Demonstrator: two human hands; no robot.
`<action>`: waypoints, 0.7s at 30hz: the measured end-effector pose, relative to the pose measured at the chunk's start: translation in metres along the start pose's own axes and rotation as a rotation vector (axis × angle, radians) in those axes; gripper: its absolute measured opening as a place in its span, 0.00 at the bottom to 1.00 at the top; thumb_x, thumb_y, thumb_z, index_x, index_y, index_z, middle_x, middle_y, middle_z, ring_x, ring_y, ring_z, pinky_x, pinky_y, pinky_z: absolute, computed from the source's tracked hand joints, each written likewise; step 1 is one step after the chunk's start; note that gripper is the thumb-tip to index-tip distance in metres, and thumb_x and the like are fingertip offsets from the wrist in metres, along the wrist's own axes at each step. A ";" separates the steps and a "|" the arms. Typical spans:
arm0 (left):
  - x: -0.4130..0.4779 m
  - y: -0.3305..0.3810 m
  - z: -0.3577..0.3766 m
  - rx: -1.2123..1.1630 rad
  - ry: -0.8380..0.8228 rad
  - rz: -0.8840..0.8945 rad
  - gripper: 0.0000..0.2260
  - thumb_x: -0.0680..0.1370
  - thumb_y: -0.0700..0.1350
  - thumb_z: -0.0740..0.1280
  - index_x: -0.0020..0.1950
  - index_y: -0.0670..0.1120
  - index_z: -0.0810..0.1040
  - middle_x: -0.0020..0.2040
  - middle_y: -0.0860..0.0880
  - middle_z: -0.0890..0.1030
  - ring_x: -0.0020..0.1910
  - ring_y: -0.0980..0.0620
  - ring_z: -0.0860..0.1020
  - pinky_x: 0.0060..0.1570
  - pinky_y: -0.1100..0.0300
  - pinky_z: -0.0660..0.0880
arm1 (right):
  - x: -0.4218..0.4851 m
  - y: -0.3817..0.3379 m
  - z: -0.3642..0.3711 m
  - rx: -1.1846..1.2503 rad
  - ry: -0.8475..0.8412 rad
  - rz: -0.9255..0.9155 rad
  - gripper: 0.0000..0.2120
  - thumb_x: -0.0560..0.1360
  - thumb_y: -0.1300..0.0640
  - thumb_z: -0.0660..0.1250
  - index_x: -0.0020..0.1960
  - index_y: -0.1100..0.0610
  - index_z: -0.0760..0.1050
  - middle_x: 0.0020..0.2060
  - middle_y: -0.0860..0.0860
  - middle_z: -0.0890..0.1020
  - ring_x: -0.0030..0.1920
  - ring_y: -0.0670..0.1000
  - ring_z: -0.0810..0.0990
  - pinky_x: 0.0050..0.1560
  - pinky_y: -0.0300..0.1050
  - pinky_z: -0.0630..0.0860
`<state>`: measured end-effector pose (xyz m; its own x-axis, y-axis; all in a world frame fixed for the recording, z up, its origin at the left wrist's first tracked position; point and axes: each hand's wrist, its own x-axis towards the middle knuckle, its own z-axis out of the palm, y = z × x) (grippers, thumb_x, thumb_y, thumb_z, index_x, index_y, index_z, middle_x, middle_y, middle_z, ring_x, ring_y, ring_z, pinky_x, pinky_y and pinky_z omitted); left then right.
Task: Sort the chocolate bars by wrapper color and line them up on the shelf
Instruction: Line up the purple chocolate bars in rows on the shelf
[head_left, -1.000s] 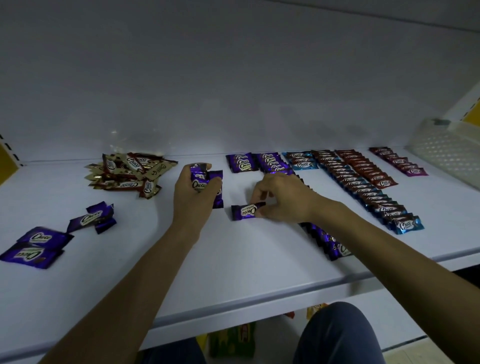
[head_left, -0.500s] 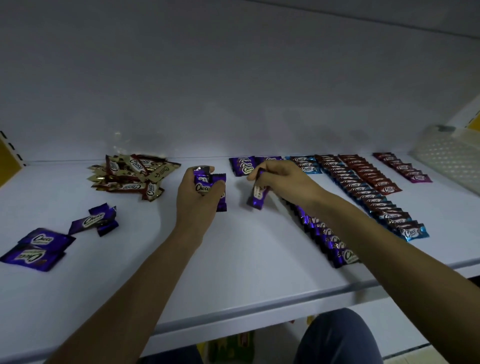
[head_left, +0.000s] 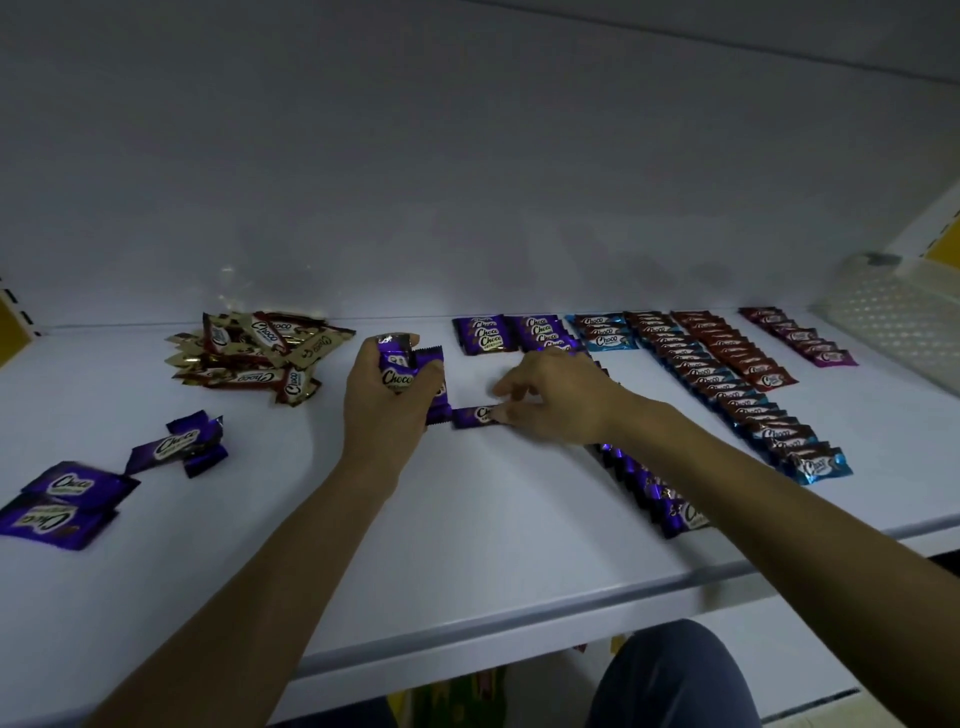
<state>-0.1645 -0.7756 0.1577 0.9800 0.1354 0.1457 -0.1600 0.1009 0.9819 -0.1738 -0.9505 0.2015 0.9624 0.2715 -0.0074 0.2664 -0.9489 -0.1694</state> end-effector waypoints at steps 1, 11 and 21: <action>-0.001 0.001 0.000 -0.005 0.001 -0.001 0.11 0.76 0.39 0.68 0.53 0.52 0.73 0.44 0.51 0.79 0.35 0.57 0.77 0.27 0.69 0.71 | -0.001 0.000 0.001 -0.003 0.000 0.000 0.15 0.76 0.47 0.66 0.60 0.49 0.79 0.54 0.49 0.79 0.59 0.51 0.73 0.59 0.48 0.68; 0.002 -0.003 -0.001 -0.004 0.011 -0.004 0.11 0.76 0.39 0.69 0.53 0.52 0.74 0.48 0.49 0.80 0.40 0.54 0.78 0.29 0.69 0.72 | 0.014 0.001 0.005 -0.059 0.165 0.042 0.07 0.72 0.53 0.68 0.50 0.49 0.78 0.51 0.49 0.77 0.58 0.52 0.71 0.60 0.49 0.62; 0.007 -0.008 -0.001 -0.113 0.002 -0.007 0.14 0.74 0.35 0.71 0.50 0.53 0.75 0.46 0.49 0.79 0.43 0.49 0.80 0.43 0.49 0.81 | 0.067 0.009 0.014 -0.292 0.309 0.175 0.11 0.74 0.55 0.65 0.56 0.53 0.76 0.54 0.52 0.77 0.58 0.55 0.71 0.58 0.48 0.62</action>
<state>-0.1569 -0.7747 0.1511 0.9810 0.1364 0.1381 -0.1652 0.2127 0.9631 -0.1074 -0.9382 0.1854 0.9531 0.0840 0.2906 0.0591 -0.9939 0.0933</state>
